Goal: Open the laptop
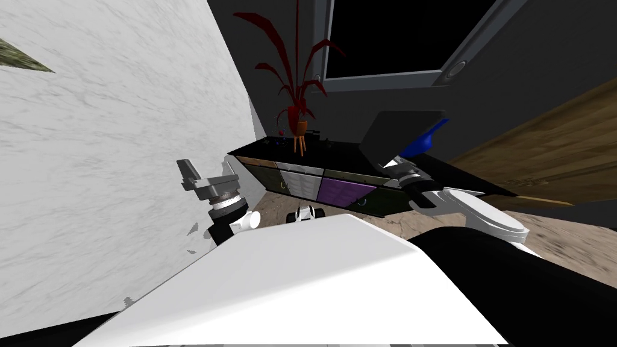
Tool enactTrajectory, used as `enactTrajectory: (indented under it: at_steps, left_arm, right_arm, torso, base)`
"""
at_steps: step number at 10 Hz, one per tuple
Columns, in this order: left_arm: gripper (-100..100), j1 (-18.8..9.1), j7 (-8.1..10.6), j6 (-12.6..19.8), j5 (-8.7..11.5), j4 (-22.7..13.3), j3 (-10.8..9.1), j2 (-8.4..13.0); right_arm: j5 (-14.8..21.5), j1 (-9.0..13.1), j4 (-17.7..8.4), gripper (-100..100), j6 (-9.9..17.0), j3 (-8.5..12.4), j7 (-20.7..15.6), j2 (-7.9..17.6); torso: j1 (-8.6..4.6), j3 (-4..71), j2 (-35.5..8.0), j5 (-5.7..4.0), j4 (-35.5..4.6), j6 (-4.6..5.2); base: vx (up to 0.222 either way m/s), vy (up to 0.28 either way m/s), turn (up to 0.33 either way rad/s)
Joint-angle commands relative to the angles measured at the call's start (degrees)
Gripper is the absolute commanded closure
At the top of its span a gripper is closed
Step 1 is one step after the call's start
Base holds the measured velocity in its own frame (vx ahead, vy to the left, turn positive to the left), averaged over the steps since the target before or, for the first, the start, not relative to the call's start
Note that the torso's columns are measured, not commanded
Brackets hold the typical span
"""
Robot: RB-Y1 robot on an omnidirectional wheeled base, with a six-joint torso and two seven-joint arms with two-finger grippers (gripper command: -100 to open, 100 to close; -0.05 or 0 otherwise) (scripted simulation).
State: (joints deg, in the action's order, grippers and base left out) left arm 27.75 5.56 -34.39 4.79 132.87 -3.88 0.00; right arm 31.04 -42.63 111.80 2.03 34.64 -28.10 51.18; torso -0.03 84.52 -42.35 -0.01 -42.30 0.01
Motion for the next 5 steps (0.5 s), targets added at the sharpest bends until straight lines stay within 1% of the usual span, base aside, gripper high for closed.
enactTrajectory:
  at_steps: [1, 2, 3, 5]
  left_arm:
    - [0, 0.0, 0.0, 0.0, 0.0, 0.0, -0.01, 0.0]
    - [0, 0.0, 0.0, 0.0, 0.0, 0.0, -0.01, 0.0]
    - [0, 0.0, 0.0, 0.0, 0.0, 0.0, -0.01, 0.0]
    - [0, 0.0, 0.0, 0.0, 0.0, 0.0, -0.01, 0.0]
  right_arm:
    - [0.1, 0.0, -0.2, -100, 0.0, 0.1, -0.1, 0.0]
    - [0.1, 0.0, -0.1, 100, 0.0, 0.1, -0.1, 0.0]
    - [-2.1, 0.6, -0.8, 100, 0.0, 0.1, 2.1, 0.3]
    - [-4.3, 1.3, -1.5, 100, 0.1, 0.2, 4.2, 0.5]
  torso:
    - [-0.28, 0.0, -0.1, -0.08, 0.0, -0.01]
    - [-0.34, 0.0, -0.1, -0.12, 0.0, 0.0]
    - [-0.2, 0.0, 0.0, -0.07, 0.0, -0.01]
    - [-0.05, 0.0, 0.0, -0.01, 0.0, 0.04]
  base:
    - [0.005, 0.017, 0.001]
    - [0.002, 0.007, 0.0]
    - [-0.018, -0.011, 0.021]
    - [-0.042, -0.012, 0.031]
